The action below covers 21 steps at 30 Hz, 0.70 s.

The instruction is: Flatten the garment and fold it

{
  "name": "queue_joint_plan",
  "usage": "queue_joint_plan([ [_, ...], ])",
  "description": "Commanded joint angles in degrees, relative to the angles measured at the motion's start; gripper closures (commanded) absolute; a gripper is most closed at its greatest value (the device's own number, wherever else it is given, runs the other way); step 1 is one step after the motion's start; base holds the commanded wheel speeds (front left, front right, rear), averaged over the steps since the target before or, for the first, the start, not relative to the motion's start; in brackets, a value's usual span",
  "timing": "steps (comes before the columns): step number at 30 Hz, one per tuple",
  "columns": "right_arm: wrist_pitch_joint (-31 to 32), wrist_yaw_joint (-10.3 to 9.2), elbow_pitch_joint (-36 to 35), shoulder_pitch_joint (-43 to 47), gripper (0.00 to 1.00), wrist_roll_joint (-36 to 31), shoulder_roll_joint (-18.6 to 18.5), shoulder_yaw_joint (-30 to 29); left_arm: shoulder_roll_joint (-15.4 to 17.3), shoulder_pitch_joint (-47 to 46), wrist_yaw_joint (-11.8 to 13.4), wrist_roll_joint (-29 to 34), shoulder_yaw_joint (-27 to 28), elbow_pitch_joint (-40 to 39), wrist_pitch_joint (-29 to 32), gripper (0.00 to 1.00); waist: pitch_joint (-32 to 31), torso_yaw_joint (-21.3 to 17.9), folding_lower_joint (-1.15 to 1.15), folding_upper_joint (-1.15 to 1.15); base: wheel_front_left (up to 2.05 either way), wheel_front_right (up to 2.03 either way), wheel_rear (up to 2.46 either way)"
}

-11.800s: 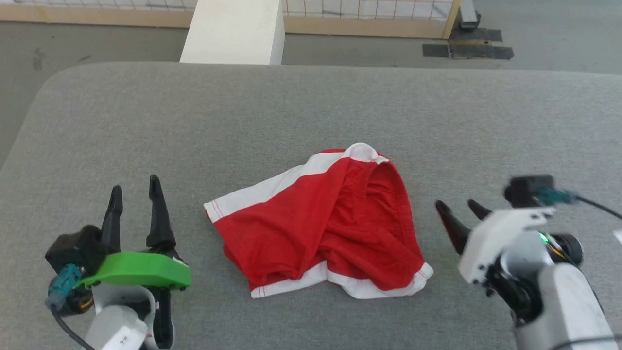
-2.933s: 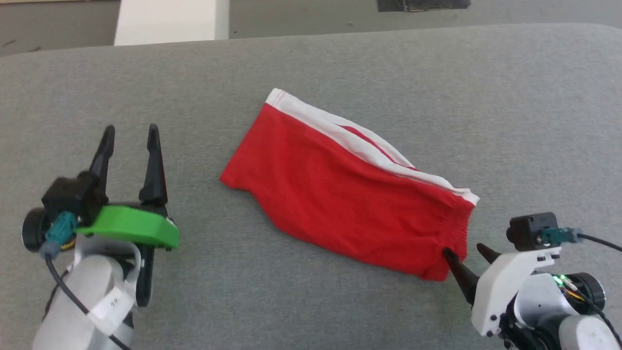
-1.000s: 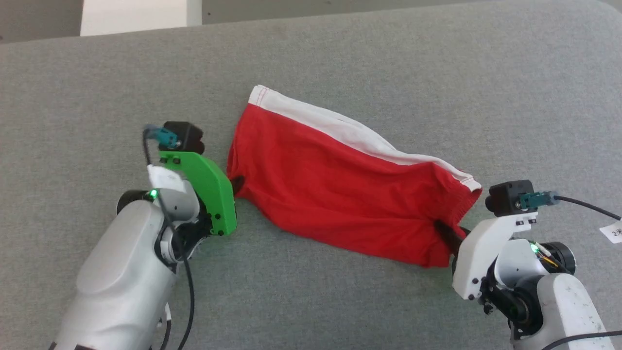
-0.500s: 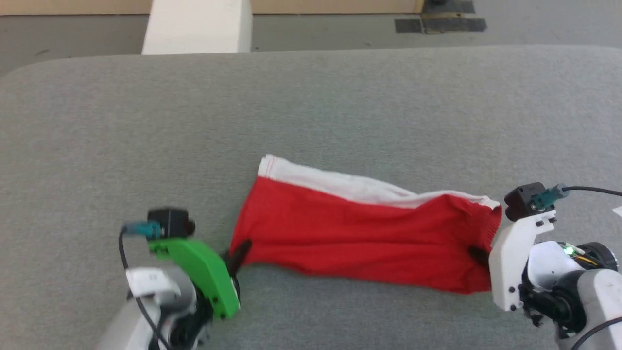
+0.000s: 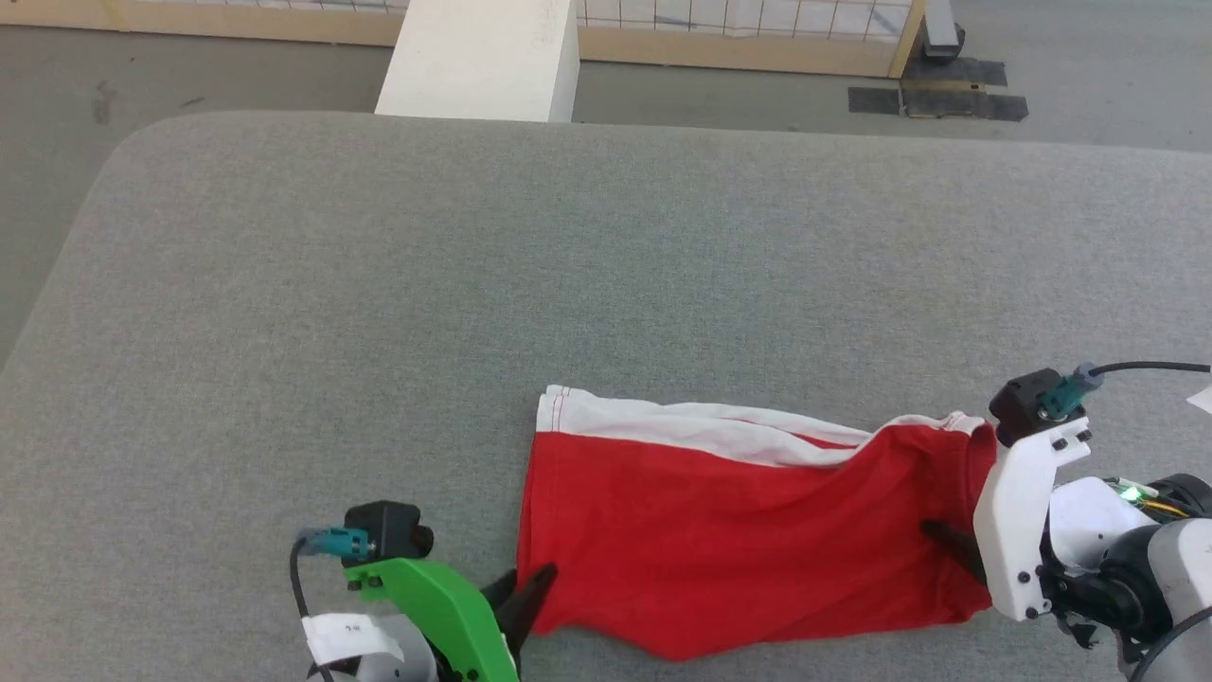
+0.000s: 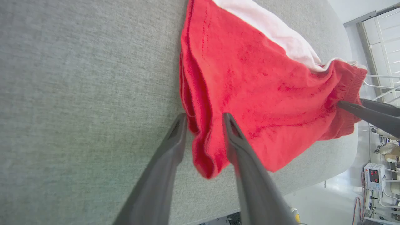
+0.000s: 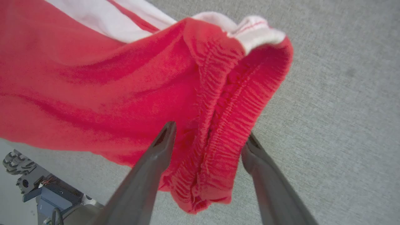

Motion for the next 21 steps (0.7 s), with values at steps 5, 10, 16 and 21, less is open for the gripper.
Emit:
queue_joint_plan([
  [5,-4.51,-0.08,-1.16,2.40,0.00,-1.32,3.65,-4.71,2.18,-2.84,0.74,3.21,2.30,-0.58,-3.66,0.00,-1.86,-0.81,0.00,0.00,0.00,0.00,0.00],
  [10,-8.90,-0.08,-4.35,7.05,0.00,-6.90,10.28,-12.48,5.17,-6.33,1.04,10.89,4.85,-0.35,-13.26,0.00,-2.82,-1.89,0.00,0.00,0.00,0.00,0.00],
  [16,-11.76,-0.08,-7.80,10.92,0.00,-12.69,17.27,-17.78,6.43,-9.40,0.24,21.03,7.28,2.53,-33.71,0.00,-2.42,-2.76,0.00,0.00,0.00,0.00,0.00],
  [21,-11.29,-0.08,-6.28,10.11,0.00,-15.48,18.57,-17.84,5.22,-9.77,-0.18,25.84,8.90,4.72,-38.95,0.00,-1.43,-2.99,0.00,0.00,0.00,0.00,0.00],
])
